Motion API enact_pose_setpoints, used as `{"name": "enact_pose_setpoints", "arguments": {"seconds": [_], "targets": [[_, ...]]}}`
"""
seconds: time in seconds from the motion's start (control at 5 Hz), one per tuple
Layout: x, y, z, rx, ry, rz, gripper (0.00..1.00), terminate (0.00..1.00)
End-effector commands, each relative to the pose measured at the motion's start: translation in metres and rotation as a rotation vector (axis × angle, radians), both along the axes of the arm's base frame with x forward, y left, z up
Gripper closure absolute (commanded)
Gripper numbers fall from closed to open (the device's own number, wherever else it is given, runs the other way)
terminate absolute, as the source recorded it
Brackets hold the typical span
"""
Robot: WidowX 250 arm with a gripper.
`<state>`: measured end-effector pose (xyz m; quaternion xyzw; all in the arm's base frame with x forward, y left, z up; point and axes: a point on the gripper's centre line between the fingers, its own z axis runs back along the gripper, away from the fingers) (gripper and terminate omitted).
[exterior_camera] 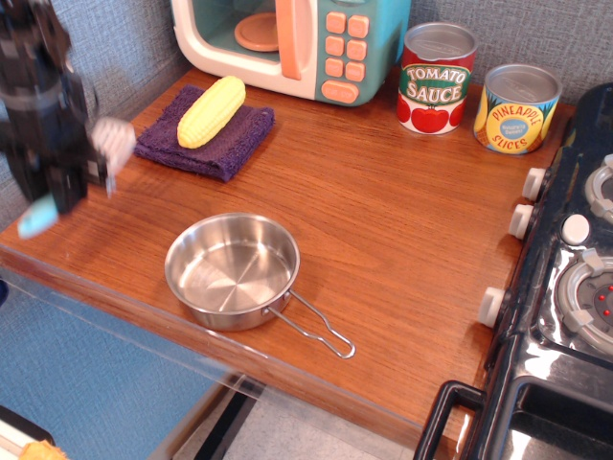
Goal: Move the spatula in front of the cans.
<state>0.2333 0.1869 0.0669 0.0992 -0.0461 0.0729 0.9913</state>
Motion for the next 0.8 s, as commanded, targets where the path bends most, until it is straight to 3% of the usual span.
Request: {"name": "enact_pose_setpoints", "arguments": {"seconds": [0.0,0.2,0.4,0.6], "targets": [[0.03,-0.061,0.087,-0.119,-0.187,-0.135,1.0,0.0],[0.078,-0.113,0.065,-0.166,-0.113,-0.262,1.0,0.0],[0.124,-0.162,0.028,-0.228,-0.011,-0.309,1.0,0.0],[0.153,-0.183,0.006,-0.268,0.006,-0.292,1.0,0.0]]}}
